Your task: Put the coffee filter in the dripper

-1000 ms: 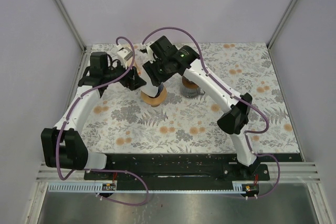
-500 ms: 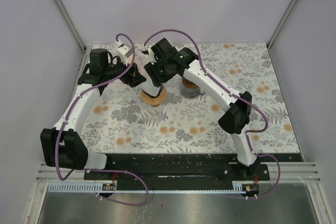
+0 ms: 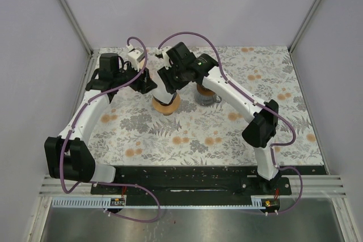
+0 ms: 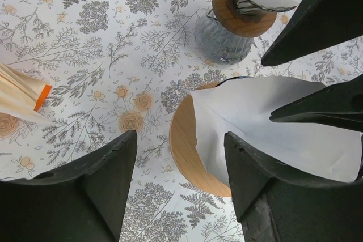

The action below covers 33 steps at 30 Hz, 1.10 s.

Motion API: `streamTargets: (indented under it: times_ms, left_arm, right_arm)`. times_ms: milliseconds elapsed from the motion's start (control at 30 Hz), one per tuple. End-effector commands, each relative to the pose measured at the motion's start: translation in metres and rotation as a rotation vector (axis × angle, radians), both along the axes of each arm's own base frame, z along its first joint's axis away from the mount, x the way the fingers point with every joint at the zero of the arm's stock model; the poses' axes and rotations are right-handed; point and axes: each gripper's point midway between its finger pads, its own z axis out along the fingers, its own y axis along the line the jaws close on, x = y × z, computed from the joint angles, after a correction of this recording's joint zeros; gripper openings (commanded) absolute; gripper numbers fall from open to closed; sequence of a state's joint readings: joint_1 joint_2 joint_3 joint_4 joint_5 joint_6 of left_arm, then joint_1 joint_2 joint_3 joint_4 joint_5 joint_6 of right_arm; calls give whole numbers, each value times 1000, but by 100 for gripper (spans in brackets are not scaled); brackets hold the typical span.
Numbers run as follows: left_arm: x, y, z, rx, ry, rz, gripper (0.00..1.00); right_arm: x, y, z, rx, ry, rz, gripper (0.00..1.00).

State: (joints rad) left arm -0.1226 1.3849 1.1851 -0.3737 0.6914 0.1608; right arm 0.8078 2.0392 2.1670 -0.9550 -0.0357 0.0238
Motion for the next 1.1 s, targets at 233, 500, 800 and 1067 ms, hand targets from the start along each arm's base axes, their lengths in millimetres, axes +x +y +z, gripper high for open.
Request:
streamTargets:
  times_ms: [233,500,800,1067]
  left_arm:
    - [-1,-7,56,-57,-85,-13,76]
    - [0,4,68,-56,-76,37,80]
    - [13,48,79,-71,-62,218,82]
    - [22,74,65,-59,2,322,82]
  right_arm:
    - [-1,4,93,179,-194,99,74]
    - [-13,16,113,257,-211,170,66]
    - [-70,59,91,227,-251,424,23]
    - [-31,52,42,40,-244,261,4]
